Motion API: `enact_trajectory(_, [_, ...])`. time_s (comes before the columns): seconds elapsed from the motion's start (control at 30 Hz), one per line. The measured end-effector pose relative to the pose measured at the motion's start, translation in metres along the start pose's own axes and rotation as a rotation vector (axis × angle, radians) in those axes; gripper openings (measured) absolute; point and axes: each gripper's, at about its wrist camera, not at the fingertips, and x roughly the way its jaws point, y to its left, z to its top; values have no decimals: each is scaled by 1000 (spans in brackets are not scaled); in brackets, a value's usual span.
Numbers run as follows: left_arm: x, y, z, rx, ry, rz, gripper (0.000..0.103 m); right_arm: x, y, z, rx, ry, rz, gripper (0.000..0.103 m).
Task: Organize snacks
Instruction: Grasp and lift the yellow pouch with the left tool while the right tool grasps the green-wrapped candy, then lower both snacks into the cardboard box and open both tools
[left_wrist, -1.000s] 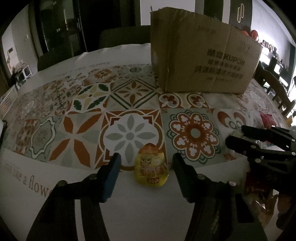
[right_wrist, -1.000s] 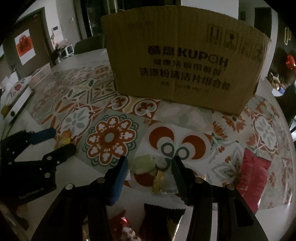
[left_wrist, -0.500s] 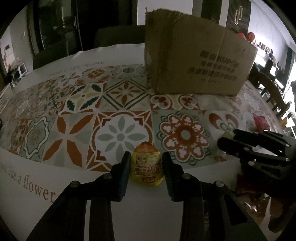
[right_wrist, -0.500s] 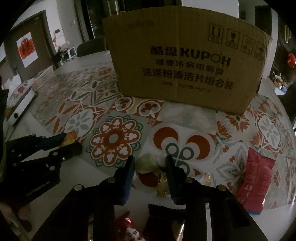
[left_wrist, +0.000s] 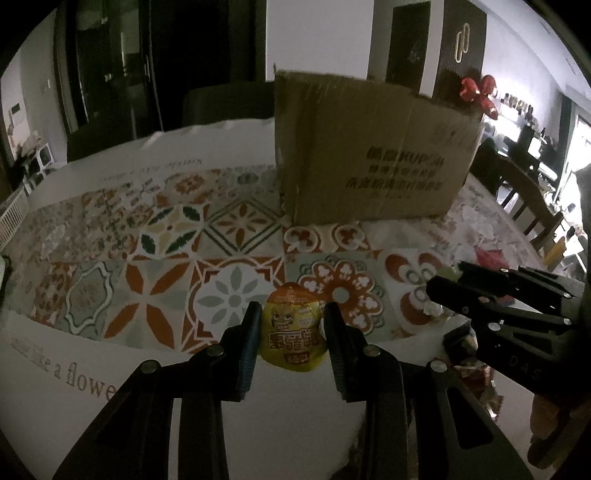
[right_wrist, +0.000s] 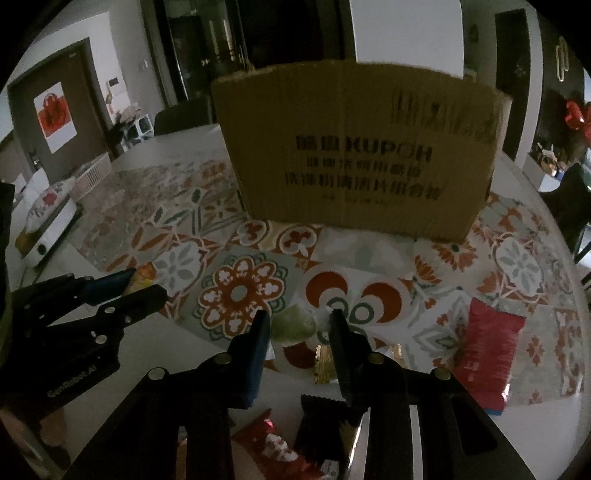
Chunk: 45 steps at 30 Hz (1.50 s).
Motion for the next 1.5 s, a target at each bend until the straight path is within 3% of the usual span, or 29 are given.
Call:
enact_trajectory(0.4, [-52,-17,33,54,-178,5,34,-59,-4,21,18,-171,-52,34])
enact_trajectory(0.77, [-91,-35,84,107,-327,-27,34,-105,-14,56,20,-328,-89,34])
enact_trajectory(1.2, [-89,-49,157,148,-394,-34,34,-118,-34,114,0,-418,-69,34])
enact_trajectory(1.5, [-55,-49,198,119,-350,-56,34,-99,-44,152,-18,-419,-79,34])
